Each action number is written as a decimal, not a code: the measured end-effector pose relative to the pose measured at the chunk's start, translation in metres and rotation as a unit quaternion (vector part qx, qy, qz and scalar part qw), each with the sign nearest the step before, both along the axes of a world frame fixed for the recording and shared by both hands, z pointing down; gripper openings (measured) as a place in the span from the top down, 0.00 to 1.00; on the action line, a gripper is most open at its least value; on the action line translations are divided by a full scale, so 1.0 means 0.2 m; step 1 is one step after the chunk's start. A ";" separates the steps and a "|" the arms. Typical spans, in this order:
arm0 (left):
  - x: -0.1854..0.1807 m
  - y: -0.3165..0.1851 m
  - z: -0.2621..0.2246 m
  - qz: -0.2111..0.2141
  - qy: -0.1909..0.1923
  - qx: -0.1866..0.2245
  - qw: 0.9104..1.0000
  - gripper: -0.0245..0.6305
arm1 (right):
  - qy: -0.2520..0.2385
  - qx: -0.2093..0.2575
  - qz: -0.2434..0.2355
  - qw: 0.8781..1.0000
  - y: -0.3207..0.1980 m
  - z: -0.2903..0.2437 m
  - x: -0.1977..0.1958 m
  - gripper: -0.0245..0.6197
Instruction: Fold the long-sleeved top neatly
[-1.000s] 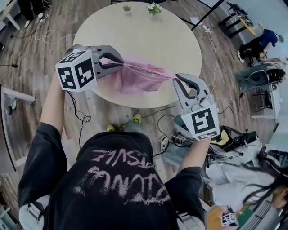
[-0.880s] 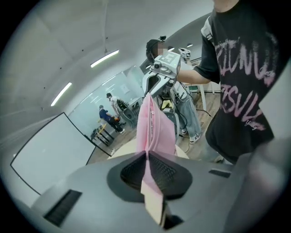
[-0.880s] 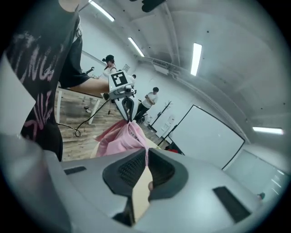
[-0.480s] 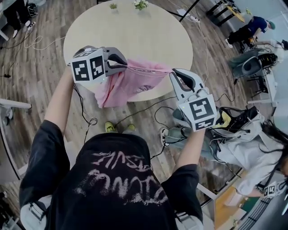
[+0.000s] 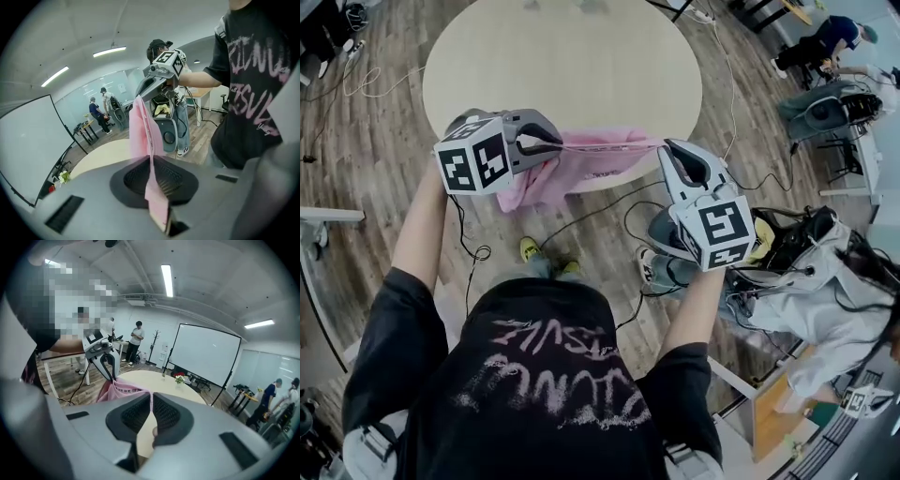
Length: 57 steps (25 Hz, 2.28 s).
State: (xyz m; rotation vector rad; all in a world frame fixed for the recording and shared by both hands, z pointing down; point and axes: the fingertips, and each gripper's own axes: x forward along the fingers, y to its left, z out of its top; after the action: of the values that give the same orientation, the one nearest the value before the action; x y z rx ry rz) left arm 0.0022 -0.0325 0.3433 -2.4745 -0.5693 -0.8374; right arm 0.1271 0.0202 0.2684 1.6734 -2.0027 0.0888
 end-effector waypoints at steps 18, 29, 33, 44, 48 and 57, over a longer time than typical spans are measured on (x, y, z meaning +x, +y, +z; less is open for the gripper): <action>-0.28 1.18 -0.45 0.057 0.075 0.021 0.995 0.91 | -0.001 0.145 0.022 0.989 1.29 -0.44 -0.31 0.93; -0.38 1.51 -0.29 0.049 0.080 -0.074 0.993 0.91 | -0.005 0.156 -0.016 0.988 1.40 -0.53 -0.55 0.93; -0.35 1.57 -0.26 0.050 0.094 -0.092 0.990 0.89 | -0.011 0.156 -0.010 0.988 1.39 -0.52 -0.53 0.93; -0.21 1.60 -0.28 0.022 0.139 -0.105 0.985 0.80 | -0.027 0.154 0.008 0.988 1.35 -0.49 -0.49 0.93; -0.18 1.48 -0.27 -0.033 0.163 -0.080 0.983 0.70 | -0.033 0.154 0.013 0.987 1.34 -0.48 -0.48 0.93; -0.17 1.50 -0.18 -0.030 0.130 -0.055 0.990 0.89 | -0.045 0.156 0.024 0.986 1.30 -0.48 -0.47 0.93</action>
State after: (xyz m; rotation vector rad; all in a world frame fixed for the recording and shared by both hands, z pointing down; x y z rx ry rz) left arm -0.0322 0.2682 0.3083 -2.6578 -0.4603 -0.5045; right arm 0.0330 0.2802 0.1727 1.9404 -2.1309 -0.1415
